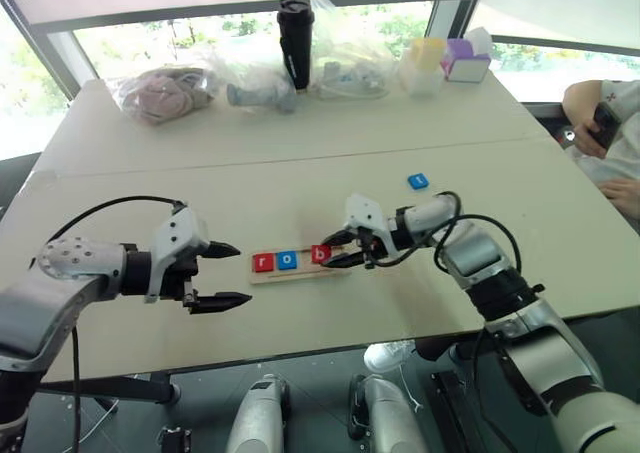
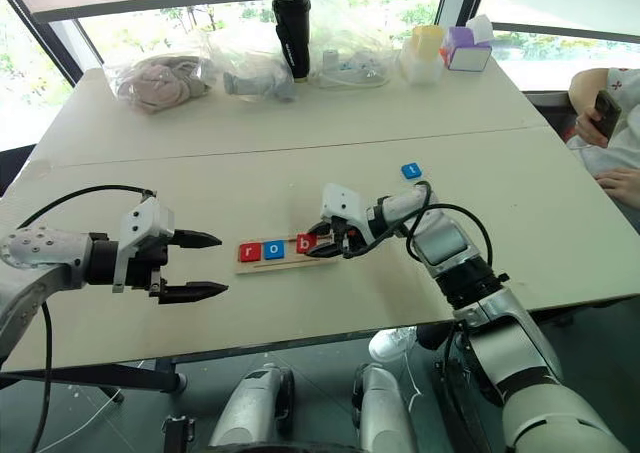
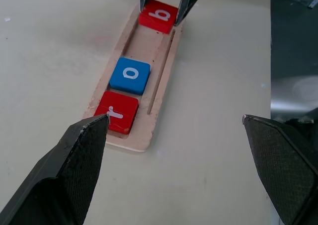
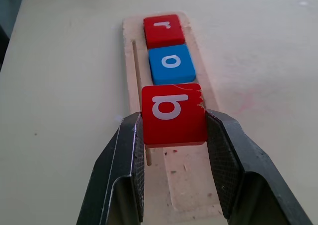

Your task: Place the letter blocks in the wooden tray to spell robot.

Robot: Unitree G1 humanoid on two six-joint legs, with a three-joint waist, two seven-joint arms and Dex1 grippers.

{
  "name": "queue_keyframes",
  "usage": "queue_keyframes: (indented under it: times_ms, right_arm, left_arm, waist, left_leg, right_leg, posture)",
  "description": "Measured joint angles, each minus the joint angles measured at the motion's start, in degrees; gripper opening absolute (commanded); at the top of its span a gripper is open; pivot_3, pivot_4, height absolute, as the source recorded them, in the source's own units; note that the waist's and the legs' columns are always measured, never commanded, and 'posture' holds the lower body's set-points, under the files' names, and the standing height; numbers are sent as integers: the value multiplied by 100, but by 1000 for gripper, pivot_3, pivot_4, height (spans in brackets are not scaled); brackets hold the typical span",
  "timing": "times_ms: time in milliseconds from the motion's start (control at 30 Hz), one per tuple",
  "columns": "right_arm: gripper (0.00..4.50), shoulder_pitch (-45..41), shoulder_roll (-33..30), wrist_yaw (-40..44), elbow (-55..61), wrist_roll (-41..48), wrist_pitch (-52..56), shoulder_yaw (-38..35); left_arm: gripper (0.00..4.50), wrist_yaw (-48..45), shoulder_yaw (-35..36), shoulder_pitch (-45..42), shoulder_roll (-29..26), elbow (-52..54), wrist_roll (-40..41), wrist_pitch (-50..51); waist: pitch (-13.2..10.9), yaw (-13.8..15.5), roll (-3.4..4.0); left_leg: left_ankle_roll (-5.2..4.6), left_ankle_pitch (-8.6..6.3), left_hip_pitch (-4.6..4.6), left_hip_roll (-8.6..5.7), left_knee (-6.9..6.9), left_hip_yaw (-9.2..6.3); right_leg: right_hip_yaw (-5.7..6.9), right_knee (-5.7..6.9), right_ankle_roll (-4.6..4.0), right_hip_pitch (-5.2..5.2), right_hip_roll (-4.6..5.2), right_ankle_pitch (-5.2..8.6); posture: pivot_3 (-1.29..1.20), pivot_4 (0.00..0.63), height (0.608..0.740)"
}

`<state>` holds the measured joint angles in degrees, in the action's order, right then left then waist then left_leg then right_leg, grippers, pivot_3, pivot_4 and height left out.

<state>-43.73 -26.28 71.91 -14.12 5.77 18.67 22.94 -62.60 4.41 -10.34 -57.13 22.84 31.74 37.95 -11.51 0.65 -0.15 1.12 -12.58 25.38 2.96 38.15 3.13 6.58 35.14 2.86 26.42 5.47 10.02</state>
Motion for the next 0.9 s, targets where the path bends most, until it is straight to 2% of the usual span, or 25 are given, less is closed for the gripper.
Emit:
queue_keyframes:
  times_ms: [700, 900]
  right_arm:
    - [1180, -346, 595, -71, -902, -471, -457, 164]
    - [4173, -433, 668, -133, -1004, -506, -546, 150]
  left_arm:
    - [4500, 420, 6, 123, 314, 114, 49, 46]
    - [4500, 431, 6, 105, 330, 144, 51, 48]
  waist:
    - [0, -7, 0]
    - [0, -5, 0]
  left_leg:
    - [1, 1, -4, 3, -1, -4]
    - [1, 1, -3, 3, -1, -4]
  right_leg:
    - [0, 11, 0, 2, -6, -1]
    - [0, 11, 0, 2, -6, -1]
  posture:
    - [0, 150, 740]
    - [0, 150, 740]
